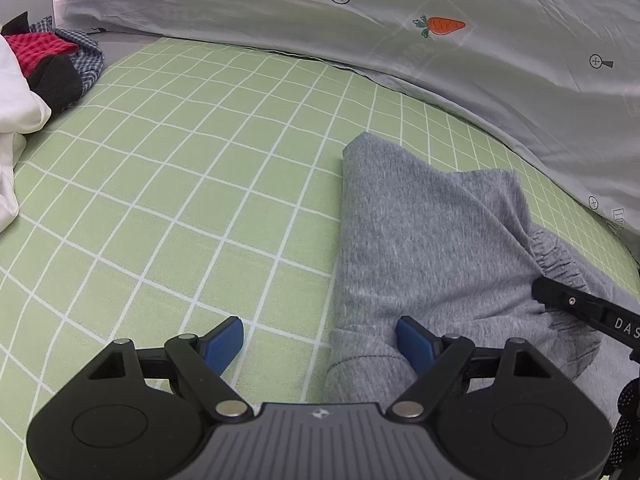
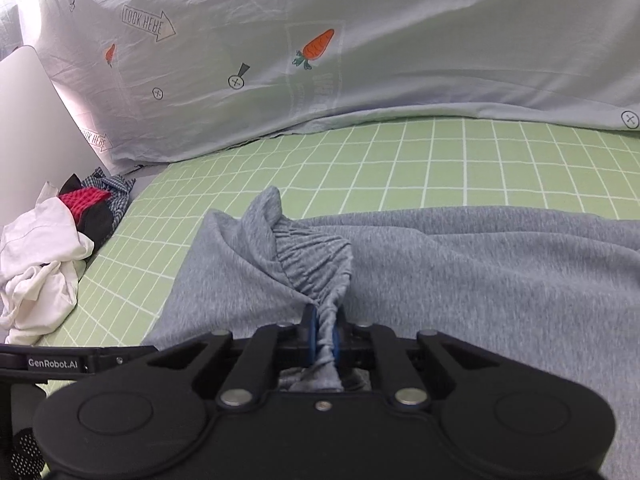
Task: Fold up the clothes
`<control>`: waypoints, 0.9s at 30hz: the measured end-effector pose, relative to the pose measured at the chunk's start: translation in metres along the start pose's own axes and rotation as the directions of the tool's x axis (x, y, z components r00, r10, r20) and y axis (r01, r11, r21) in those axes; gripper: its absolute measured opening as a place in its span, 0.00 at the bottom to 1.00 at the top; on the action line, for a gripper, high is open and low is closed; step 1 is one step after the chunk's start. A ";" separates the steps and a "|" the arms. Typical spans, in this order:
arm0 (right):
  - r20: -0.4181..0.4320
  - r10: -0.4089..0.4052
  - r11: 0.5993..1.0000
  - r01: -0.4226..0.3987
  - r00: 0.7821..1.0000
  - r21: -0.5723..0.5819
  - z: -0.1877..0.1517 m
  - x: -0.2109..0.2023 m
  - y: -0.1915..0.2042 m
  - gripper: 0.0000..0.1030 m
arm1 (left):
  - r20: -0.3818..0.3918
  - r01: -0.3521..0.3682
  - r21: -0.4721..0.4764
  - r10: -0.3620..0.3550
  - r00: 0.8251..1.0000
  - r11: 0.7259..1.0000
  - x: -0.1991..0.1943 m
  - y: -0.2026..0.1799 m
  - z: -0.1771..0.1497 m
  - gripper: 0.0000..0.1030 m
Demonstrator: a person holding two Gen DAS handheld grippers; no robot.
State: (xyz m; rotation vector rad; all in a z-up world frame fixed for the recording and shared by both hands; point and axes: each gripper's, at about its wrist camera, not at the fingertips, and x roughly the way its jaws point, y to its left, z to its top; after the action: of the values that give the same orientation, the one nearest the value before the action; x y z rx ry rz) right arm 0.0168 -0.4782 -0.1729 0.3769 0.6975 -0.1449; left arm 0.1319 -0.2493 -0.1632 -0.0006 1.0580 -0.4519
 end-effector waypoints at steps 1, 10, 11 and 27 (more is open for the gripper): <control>0.025 -0.015 1.000 0.016 1.000 -0.010 0.001 -0.009 0.002 0.07 | 0.000 0.008 0.013 -0.008 1.000 1.000 0.000 -0.003 0.000 0.82; -0.063 -0.206 0.975 0.199 0.977 -0.100 -0.020 0.008 -0.012 0.20 | -0.025 0.026 0.125 -0.024 0.999 0.992 0.006 -0.029 -0.004 0.85; -0.054 -0.217 0.972 0.210 0.975 -0.102 -0.023 0.008 -0.013 0.29 | -0.030 0.017 0.137 -0.013 0.999 0.990 0.009 -0.030 -0.005 0.85; 0.054 -0.270 0.960 0.265 0.961 0.092 -0.049 -0.074 -0.064 1.00 | 0.019 -0.055 0.257 0.052 0.998 0.965 -0.006 -0.049 -0.011 0.89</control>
State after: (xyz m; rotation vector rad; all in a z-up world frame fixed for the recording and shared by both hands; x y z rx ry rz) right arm -0.0850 -0.5177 -0.1778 0.3553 0.6764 -0.4432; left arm 0.1033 -0.2894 -0.1535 0.2557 0.9791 -0.5371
